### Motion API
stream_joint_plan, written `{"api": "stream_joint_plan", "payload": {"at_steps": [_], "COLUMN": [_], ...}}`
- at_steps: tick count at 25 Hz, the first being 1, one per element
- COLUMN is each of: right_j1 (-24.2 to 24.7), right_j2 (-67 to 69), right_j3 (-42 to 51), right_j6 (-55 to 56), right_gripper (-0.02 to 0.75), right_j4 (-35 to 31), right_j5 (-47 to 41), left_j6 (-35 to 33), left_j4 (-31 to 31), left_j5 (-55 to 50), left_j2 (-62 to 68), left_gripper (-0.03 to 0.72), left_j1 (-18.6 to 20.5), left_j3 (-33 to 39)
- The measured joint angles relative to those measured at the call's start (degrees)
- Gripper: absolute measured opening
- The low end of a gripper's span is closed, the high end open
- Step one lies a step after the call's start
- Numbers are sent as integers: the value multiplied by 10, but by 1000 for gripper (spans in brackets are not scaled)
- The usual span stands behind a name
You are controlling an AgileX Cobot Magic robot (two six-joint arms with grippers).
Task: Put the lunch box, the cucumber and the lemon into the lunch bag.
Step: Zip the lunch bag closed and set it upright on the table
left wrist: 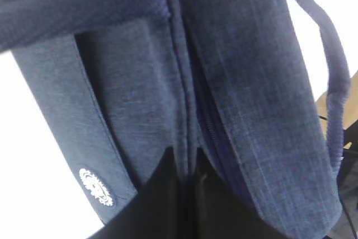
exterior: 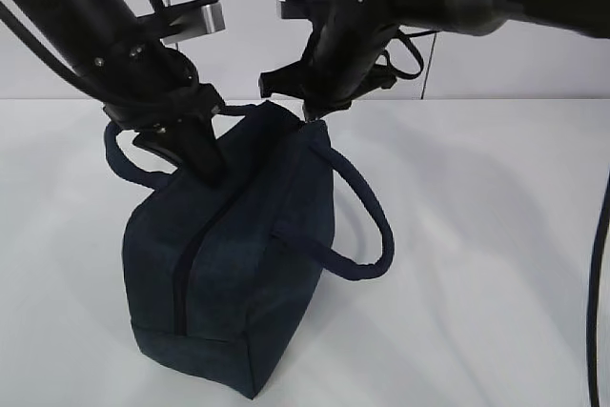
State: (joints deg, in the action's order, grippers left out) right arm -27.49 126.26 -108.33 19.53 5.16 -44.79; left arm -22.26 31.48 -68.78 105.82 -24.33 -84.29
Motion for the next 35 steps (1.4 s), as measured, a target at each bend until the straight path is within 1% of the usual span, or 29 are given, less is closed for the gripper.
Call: {"api": "stream_joint_plan", "payload": {"at_steps": [3, 7, 16, 19, 35], "right_j1": [0, 0, 11, 16, 17], "right_j2": [-9, -3, 29, 42, 61], "right_j3": [0, 0, 0, -1, -1], "right_j6": [-28, -37, -37, -37, -37], "right_gripper": [-13, -13, -13, -13, -13], "right_j4": [-1, -1, -12, -25, -27], "right_j5": [-10, -13, 4, 8, 7], "left_j6": [0, 0, 0, 0, 0], "left_j4": [-1, -3, -7, -8, -10], "left_j5": [0, 0, 0, 0, 0], "left_j2": [0, 0, 0, 0, -6], "left_gripper": [-3, -3, -3, -3, -3], "left_j1": [0, 0, 0, 0, 0], "left_j3": [0, 0, 0, 0, 0]}}
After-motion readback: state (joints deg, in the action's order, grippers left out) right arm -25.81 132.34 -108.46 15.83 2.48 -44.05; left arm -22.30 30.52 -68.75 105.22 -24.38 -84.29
